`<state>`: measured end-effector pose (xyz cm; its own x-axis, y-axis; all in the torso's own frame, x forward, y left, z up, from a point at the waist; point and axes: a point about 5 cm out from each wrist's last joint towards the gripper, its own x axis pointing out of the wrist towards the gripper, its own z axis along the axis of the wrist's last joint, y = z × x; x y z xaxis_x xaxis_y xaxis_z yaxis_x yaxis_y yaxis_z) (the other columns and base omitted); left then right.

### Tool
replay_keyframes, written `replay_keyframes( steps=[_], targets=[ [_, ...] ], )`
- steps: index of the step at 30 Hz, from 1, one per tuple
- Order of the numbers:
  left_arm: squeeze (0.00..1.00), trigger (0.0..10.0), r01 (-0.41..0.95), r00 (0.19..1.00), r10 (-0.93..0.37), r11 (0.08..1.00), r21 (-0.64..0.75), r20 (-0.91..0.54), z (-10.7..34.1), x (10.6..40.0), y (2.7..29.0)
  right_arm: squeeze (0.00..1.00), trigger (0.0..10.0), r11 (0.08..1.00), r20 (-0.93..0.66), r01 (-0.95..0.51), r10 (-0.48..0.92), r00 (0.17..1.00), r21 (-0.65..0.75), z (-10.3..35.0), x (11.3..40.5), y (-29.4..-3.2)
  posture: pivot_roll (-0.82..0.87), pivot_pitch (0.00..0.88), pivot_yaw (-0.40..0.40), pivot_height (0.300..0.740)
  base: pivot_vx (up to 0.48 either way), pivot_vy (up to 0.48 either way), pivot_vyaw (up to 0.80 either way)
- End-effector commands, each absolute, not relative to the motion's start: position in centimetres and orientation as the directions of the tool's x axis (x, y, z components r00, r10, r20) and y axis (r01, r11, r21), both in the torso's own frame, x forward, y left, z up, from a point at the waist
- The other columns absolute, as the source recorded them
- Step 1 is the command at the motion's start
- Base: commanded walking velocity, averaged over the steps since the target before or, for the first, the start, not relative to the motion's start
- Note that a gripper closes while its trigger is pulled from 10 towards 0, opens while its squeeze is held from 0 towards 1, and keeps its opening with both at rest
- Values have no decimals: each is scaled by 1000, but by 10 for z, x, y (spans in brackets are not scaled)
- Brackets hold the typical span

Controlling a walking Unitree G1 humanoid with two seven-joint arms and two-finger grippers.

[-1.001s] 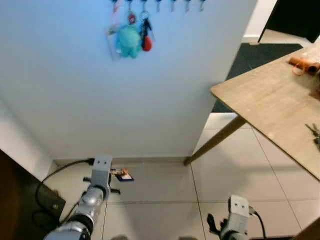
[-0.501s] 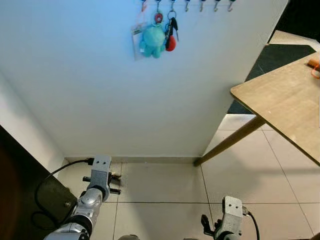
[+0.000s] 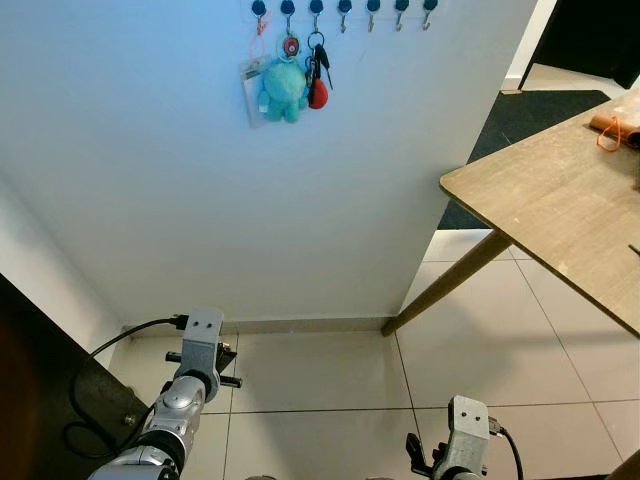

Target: Hang keys on a hook

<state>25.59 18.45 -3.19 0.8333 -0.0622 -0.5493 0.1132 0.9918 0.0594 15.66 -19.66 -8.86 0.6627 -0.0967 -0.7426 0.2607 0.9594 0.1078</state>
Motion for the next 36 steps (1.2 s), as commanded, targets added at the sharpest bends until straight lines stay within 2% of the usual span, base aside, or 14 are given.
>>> replay_keyframes(
  steps=[1,27,36],
  targets=[
    [0,10000,97,833,-49,994,58,-551,-34,253,187,0,10000,957,-750,270,-103,654,103,-90,152,-198,19,27,13,740,0,0,0],
    [0,10000,74,830,-52,997,17,-555,-33,254,186,0,10000,960,-751,263,-104,652,95,-90,151,-201,13,28,10,740,0,0,0],
    [0,10000,66,834,-56,998,-1,-549,-33,255,186,0,10000,960,-751,262,-104,652,95,-90,151,-201,16,31,6,740,295,0,0]
  ],
)
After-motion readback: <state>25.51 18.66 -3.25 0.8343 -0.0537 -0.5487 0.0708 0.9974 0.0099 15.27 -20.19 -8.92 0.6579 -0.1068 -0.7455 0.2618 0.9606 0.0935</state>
